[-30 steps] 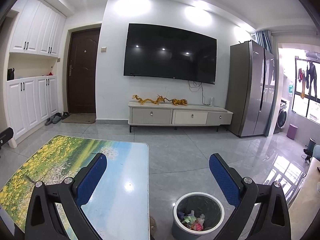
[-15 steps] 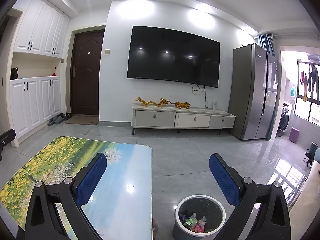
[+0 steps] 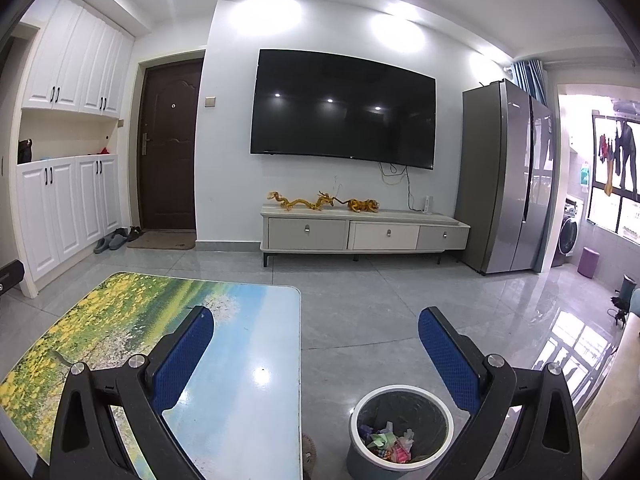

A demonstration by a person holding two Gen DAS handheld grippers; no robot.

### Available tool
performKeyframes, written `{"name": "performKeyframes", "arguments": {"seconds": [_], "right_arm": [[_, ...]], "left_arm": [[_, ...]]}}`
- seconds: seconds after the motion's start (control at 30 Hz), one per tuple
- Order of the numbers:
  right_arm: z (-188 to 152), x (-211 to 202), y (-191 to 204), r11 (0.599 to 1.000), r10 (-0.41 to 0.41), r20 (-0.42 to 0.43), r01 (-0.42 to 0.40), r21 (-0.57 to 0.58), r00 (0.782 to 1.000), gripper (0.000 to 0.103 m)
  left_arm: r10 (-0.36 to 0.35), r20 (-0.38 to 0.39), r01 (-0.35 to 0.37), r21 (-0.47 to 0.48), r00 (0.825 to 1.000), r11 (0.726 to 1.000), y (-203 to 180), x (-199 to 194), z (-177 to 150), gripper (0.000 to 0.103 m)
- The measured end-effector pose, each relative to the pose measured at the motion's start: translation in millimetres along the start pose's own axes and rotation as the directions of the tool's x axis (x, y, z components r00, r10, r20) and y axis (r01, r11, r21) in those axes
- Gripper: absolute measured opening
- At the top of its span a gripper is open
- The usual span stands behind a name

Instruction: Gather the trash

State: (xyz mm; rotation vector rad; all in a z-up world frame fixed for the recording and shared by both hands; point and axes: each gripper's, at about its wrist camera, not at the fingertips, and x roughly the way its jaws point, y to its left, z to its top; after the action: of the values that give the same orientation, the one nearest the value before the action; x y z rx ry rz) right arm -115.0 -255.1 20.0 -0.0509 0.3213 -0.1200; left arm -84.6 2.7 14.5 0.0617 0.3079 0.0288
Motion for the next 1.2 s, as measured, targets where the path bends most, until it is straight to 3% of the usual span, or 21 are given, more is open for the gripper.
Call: {"name": "performKeyframes", "arguments": {"seconds": [1.2], "right_arm": [[-7.4, 4.8, -13.6, 0.998, 0.035, -0.032, -0.036, -0.043, 0.999, 0.103]], "left_arm": [[-0.01, 0.022, 0.009, 0.045, 1.0, 0.999, -3.0, -23.2, 6.6, 0.103]]}}
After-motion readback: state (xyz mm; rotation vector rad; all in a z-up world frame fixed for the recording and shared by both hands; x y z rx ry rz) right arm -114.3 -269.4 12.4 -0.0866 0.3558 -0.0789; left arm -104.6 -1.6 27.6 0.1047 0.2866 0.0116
